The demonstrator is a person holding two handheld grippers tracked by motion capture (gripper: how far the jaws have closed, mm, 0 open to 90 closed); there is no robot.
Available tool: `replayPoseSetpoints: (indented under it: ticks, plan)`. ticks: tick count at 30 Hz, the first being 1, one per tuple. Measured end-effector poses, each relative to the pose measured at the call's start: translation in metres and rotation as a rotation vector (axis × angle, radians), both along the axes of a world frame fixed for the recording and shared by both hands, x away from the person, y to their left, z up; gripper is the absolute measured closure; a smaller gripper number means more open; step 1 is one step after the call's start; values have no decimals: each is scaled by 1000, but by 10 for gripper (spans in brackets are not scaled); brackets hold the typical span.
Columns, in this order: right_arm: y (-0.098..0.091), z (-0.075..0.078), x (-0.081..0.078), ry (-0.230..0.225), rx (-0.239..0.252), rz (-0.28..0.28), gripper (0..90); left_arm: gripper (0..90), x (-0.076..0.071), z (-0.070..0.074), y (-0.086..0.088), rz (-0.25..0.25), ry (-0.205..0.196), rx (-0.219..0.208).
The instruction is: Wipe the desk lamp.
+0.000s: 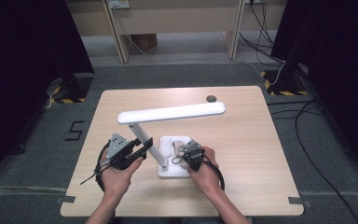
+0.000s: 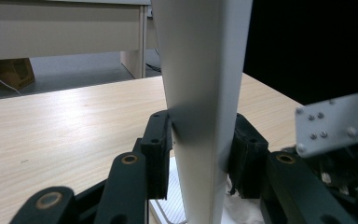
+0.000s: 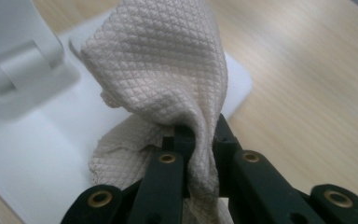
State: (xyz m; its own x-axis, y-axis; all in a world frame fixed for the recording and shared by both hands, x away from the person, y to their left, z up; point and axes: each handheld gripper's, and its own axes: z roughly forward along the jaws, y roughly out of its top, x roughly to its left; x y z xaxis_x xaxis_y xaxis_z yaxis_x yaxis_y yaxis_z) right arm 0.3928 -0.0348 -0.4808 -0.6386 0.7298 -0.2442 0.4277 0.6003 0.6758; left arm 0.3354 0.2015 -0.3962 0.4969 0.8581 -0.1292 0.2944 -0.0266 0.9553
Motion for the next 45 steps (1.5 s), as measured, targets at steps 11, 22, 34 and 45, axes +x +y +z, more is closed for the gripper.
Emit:
replayPoseSetpoints:
  ticks: [11,22,34,45]
  plan:
    - [50,11,21,21,82,154,856,634,0,0,1,-3,1,-3]
    - [55,4,32,113,147,229,856,632,0,0,1,-4,-2,-1]
    - [57,-3,33,125,144,238,857,635,0,-1,1,-5,-2,-8]
    - [33,-5,31,102,116,168,857,638,0,-1,1,-4,0,-15]
